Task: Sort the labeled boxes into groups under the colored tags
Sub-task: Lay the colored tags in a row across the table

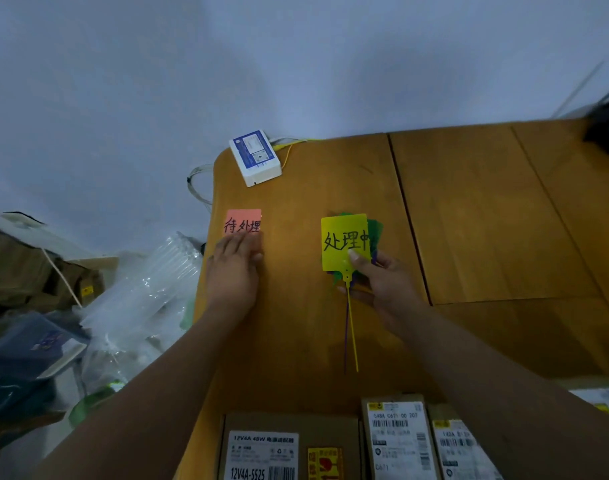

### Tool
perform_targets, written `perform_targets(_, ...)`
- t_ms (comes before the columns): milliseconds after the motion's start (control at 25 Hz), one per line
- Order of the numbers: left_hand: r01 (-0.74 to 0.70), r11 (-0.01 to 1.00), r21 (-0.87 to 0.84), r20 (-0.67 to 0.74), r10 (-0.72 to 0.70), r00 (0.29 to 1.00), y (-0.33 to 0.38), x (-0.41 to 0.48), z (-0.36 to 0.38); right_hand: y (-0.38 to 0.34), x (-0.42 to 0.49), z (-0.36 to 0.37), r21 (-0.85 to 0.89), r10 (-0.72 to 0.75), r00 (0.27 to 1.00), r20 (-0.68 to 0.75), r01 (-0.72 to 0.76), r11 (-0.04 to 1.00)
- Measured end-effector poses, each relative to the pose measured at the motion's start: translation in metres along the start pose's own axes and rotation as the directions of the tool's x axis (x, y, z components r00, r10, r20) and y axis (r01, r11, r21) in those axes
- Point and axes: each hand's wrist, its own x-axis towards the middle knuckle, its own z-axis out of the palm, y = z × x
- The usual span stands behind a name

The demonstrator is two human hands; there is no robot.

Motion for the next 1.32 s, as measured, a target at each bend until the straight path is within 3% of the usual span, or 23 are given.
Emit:
perform_targets(80,0.025,0.938,-0.347,0.003,-0.025,1.0,0.043,-0.01,-0.007,-0.009,-0.004,-0.012,0.017,-0.006,1.0,0.008,0.006,1.0)
perform_targets(160,0.232,0.62,-0.75,0.169,-0.16,0.973,0.105,-0.019,-0.015,-0.022,-0.009,-0.029,0.018,-0.026,1.0,0.001,0.026,1.0)
perform_targets(200,0.304,0.472,-0.828,0.256,-0.164,0.953,0.135,-0.022,-0.018,-0.03,-0.012,-0.038,0.015,-0.037,0.999,-0.01,0.037,0.999)
perform_targets(240,0.347,0.39,-0.853,0.317,-0.142,0.938,0.162,-0.026,-0.019,-0.039,-0.015,-0.049,0.011,-0.048,0.999,-0.025,0.048,0.999)
perform_targets(360,0.398,0.254,-0.881,0.379,-0.123,0.917,0.23,-0.041,-0.023,-0.067,-0.023,-0.087,0.003,-0.072,0.996,-0.051,0.073,0.997)
perform_targets(520,0.429,0.169,-0.887,0.405,-0.158,0.9,0.288,-0.053,-0.016,-0.102,-0.028,-0.139,-0.018,-0.078,0.997,-0.006,0.077,0.997)
perform_targets(720,0.439,0.135,-0.888,0.419,-0.153,0.895,0.346,-0.064,-0.008,-0.129,-0.031,-0.199,0.035,-0.051,0.999,0.014,0.051,0.998)
perform_targets(1000,0.408,0.197,-0.891,0.398,-0.09,0.913,0.366,-0.07,0.014,-0.137,-0.021,-0.241,0.033,-0.019,0.999,-0.039,0.02,0.999)
perform_targets(1160,0.406,0.151,-0.901,0.368,-0.228,0.902,0.347,-0.06,0.019,-0.135,-0.008,-0.247,0.035,-0.105,0.983,-0.153,0.111,0.993)
perform_targets(1320,0.469,0.132,-0.873,0.383,-0.411,0.828,0.318,-0.025,0.029,-0.143,0.011,-0.268,0.064,-0.167,0.946,-0.279,0.191,0.979)
